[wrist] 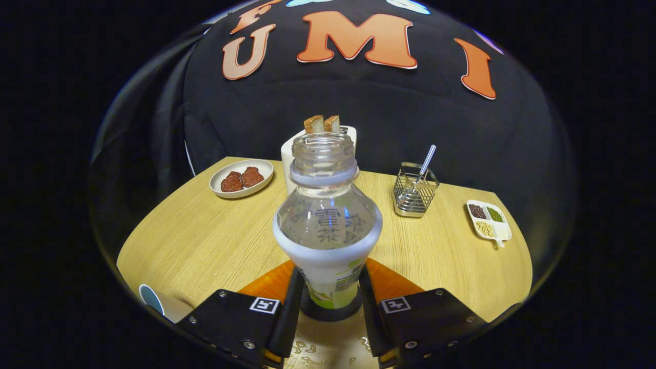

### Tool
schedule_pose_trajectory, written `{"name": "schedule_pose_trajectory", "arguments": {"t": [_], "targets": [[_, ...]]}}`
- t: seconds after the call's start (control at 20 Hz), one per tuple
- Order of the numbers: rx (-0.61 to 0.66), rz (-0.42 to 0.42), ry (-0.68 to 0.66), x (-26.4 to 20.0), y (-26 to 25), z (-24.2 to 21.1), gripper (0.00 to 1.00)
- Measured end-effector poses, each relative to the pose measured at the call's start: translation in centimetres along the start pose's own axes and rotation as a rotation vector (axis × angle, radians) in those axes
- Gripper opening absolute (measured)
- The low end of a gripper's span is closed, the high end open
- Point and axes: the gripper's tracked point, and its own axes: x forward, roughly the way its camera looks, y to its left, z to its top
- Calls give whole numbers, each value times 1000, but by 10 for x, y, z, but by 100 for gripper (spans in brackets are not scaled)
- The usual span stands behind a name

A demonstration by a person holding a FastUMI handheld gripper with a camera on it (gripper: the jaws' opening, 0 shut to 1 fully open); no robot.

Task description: Take the bottle from table, then pour the juice into the cup, finally place the bottle on the coaster

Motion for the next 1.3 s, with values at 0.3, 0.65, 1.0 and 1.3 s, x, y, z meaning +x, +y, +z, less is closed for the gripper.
{"name": "schedule_pose_trajectory", "arguments": {"t": [0.3, 0.65, 1.0, 1.3], "targets": [[20, 12, 0, -3, 0, -6, 57], [-8, -5, -11, -20, -4, -2, 98], [-8, -17, -118, -99, -18, 50, 98], [15, -68, -268, -193, -46, 118, 98]]}}
